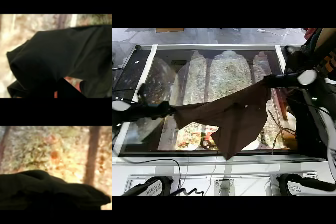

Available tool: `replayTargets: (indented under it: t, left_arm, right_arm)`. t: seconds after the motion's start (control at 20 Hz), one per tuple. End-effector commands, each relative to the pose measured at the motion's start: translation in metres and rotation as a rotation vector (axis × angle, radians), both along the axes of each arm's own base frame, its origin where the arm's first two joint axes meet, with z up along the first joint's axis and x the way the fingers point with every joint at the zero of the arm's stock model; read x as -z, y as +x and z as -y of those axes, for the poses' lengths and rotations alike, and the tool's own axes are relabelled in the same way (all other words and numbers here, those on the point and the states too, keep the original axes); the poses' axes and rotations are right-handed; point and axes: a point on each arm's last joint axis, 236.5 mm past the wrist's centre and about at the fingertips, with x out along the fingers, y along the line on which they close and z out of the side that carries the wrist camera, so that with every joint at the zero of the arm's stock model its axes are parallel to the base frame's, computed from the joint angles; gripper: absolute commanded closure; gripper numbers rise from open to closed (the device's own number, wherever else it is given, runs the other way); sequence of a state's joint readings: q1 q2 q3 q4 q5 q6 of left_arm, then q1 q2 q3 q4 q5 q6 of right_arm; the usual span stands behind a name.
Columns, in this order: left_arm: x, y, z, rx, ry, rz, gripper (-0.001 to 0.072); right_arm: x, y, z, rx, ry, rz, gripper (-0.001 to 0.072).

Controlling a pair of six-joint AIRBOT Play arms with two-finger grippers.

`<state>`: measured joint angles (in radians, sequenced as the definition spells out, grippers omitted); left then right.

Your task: Fold the clothes and pants, and hang the long-sleeved shirts on hangers.

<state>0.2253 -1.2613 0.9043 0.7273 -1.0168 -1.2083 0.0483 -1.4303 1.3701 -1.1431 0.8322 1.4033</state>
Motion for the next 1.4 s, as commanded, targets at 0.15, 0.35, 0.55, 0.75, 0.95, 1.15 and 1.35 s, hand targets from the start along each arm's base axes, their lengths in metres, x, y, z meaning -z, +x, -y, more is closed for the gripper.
replayTargets:
  t: [0.15,0.35,0.55,0.75,0.95,1.15,1.35]
  left_arm:
    - [-0.012,0.097,0.01,-0.035,-0.145,0.325,0.064]
    - [-0.023,0.113,-0.024,-0.138,-0.126,0.383,0.0014]
    - [-0.055,0.107,-0.057,-0.144,-0.093,0.476,0.0016]
    - [-0.106,0.085,-0.078,-0.096,-0.072,0.602,0.0016]
    - [-0.133,0.075,-0.08,-0.085,-0.059,0.655,0.0015]
    - [-0.135,0.074,-0.079,-0.084,-0.057,0.661,0.0016]
    - [-0.135,0.074,-0.079,-0.083,-0.057,0.661,0.0015]
  right_arm:
    - [0.024,0.051,0.01,0.112,0.04,0.103,0.0694]
    - [0.024,0.047,0.016,0.102,0.011,0.092,0.0258]
    - [0.032,0.004,0.068,0.092,-0.089,-0.071,0.0326]
    - [0.076,-0.115,0.127,-0.011,-0.12,-0.545,0.0454]
    - [0.105,-0.213,0.073,-0.16,0.27,-0.829,0.0513]
    - [0.13,-0.256,0.008,-0.209,0.561,-0.856,0.0362]
    - [0.175,-0.243,0.006,-0.028,0.534,-0.787,0.0252]
